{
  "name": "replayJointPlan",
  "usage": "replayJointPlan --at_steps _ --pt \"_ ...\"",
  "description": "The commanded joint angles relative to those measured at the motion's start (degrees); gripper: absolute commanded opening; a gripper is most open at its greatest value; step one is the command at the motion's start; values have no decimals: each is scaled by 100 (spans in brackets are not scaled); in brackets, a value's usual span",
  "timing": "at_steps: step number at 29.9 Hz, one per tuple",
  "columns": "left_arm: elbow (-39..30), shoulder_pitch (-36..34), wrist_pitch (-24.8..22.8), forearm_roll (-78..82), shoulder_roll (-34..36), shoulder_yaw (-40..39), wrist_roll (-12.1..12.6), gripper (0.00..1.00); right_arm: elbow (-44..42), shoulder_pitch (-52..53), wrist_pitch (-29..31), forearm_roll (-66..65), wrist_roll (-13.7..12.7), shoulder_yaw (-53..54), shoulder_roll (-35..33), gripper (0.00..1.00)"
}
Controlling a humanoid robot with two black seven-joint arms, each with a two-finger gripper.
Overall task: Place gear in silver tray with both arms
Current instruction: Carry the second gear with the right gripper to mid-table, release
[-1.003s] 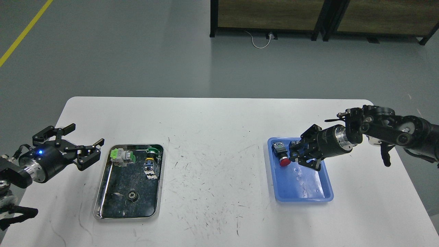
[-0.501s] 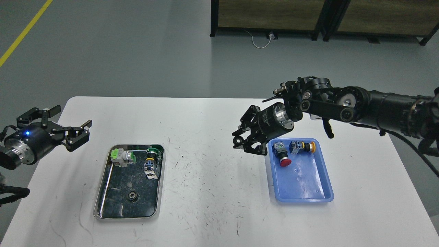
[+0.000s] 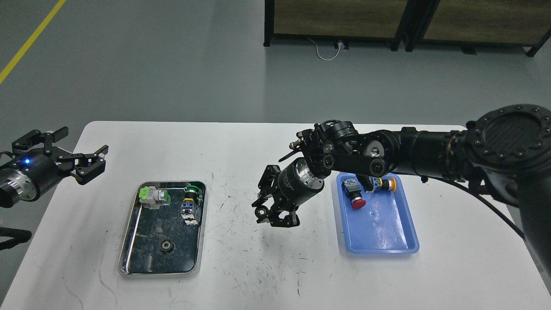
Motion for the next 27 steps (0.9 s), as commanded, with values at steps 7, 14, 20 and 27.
replayJointPlan --at_steps 7,14,20,27 --pt "1 1 -6 -8 165 -32 -9 97 -173 -143 0 -4 8 -326 295 29" --pt "1 -8 -6 -8 183 -40 -18 97 -384 -213 0 48 8 -458 295 30" --pt "1 1 -6 -8 209 -40 -18 97 -455 -222 0 136 8 -467 295 37" --pt "1 -16 -6 -8 209 -40 -18 97 -569 -380 0 162 8 -458 295 43"
